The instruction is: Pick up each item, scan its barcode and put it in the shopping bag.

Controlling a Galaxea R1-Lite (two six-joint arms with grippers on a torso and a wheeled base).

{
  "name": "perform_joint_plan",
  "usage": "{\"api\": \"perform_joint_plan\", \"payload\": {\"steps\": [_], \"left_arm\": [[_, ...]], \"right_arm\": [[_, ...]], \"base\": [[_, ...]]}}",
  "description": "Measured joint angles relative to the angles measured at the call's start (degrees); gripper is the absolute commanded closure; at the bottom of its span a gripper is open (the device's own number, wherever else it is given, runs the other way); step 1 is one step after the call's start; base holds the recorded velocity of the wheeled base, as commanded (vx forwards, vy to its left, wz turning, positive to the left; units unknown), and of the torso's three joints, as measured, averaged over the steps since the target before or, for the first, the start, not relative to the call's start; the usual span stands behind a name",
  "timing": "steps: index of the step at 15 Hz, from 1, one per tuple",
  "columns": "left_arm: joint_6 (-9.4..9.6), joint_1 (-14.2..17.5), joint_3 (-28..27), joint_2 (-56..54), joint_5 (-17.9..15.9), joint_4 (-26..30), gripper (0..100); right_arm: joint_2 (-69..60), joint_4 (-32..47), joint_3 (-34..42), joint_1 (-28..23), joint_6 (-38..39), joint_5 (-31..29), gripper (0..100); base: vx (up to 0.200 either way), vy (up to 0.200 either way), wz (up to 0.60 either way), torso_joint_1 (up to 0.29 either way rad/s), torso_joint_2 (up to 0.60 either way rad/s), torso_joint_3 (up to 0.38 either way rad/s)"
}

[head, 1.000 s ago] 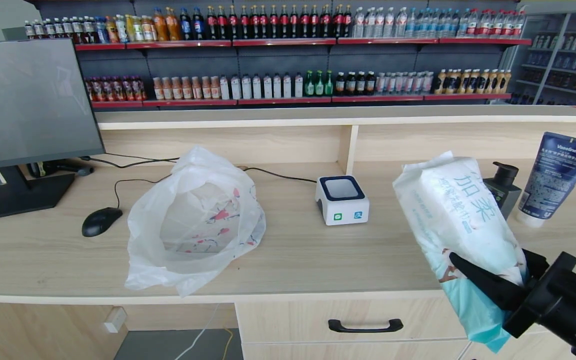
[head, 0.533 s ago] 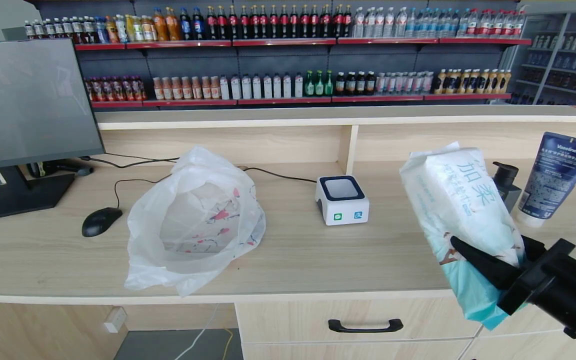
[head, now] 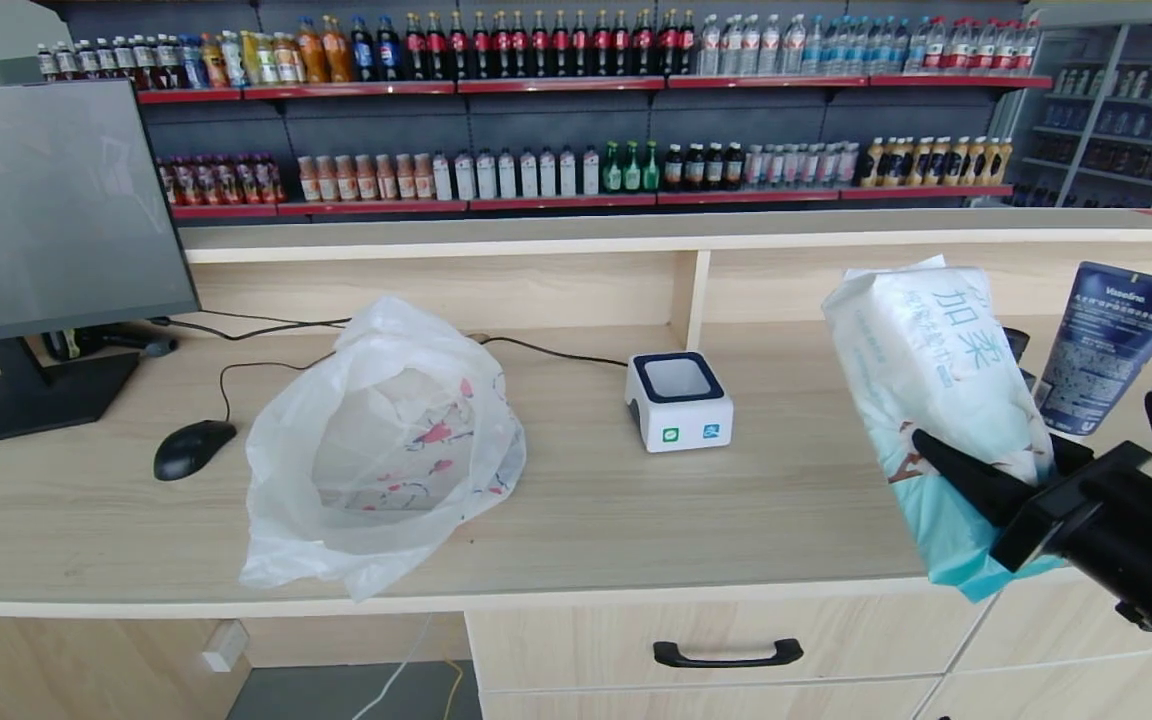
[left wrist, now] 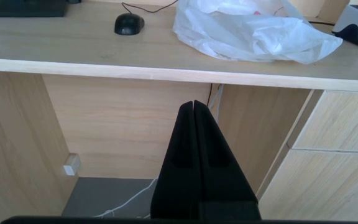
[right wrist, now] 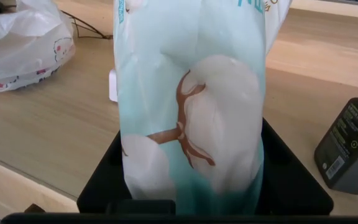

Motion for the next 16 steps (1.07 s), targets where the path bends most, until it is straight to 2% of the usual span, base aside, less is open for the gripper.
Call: {"api": "perform_joint_plan", "payload": {"steps": [6,14,16], "left_arm": [[-0.51,0.0,0.0,0.0,0.1,0.0,100],[-0.38,0.0,0.0,0.0,0.1,0.0,100],[-0.33,0.0,0.0,0.0,0.1,0.0,100]], "right_arm": [[-0.4,0.0,0.3,-0.1,-0.3,0.0,100],[0.3,0.1,0.2,-0.1,-1.1,0.1,100],[0.7,0.0,0.0,-0.2,-1.1,0.1,100]], "base": [[0.000,0.200,0.00,0.004,0.00,0.002],[0.000,0.000,0.00,0.000,0.00,0.000],[0.200,0.000,0.00,0.000,0.00,0.002]]}}
